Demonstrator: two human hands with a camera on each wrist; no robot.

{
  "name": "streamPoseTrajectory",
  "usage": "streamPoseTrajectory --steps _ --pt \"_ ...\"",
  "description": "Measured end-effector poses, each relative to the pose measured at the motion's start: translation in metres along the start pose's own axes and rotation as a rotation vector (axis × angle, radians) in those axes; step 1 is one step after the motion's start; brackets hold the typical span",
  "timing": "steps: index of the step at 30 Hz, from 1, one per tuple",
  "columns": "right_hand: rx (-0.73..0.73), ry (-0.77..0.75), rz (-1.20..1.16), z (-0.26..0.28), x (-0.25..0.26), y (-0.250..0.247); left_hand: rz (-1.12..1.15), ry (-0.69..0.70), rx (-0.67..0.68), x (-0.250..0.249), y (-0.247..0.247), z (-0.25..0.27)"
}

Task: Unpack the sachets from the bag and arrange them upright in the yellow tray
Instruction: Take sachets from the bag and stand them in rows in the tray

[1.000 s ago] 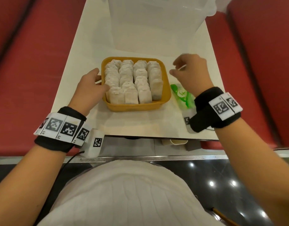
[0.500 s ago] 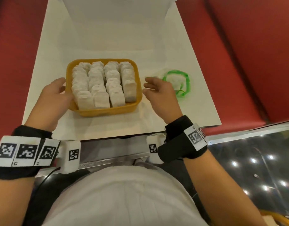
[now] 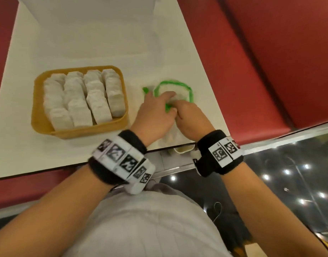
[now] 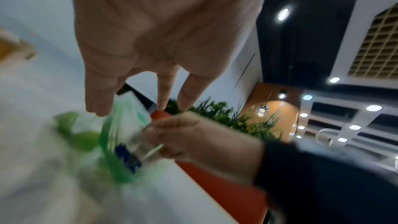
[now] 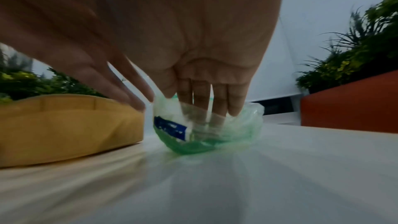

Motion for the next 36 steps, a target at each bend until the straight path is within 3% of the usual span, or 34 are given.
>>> streamPoseTrajectory --steps 2,6,11,18,21,25,28,33,36 --pt "0.040 -0.055 0.013 0.009 -0.001 0.002 -0.042 -0.066 -0.023 0.002 0.013 -0.011" --pt "0.074 -0.153 0.154 0.018 -0.009 -0.002 -0.079 -0.017 -0.118 0.010 0.011 -0.020" --pt "0.147 -0.050 0.272 0.019 -0.013 -0.019 -0.101 0.077 -0.161 0.018 0.001 -0.020" --pt "-0.050 -0.079 0.230 0.003 -0.002 -0.041 -0.115 0.105 -0.148 0.012 0.000 -0.014" --pt "0.072 -0.004 0.205 -0.004 -0.005 -0.023 -0.088 0.146 -0.129 0.005 0.007 -0.009" --pt "0.206 0.116 0.345 -0.005 -0.017 -0.015 -0.081 0.193 -0.118 0.000 0.017 -0.004" --pt "0.234 0.086 0.366 -0.002 -0.016 -0.021 -0.081 0.181 -0.127 0.005 0.017 -0.004" --pt "0.082 -0.065 0.287 -0.011 0.001 -0.035 -0.070 0.211 -0.117 0.004 0.009 -0.003" --pt "0.155 -0.102 0.400 -0.023 0.008 -0.028 -0.045 0.253 -0.105 -0.003 0.007 -0.001"
Point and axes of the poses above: each hand's wrist, its own z-axis away from the middle knuckle, its own y-axis out of the palm, x = y × z, the point moved 1 cm from there along -z, towards the middle knuckle, and after that the axes turned 9 degrees about -y, right-handed, at the moved point
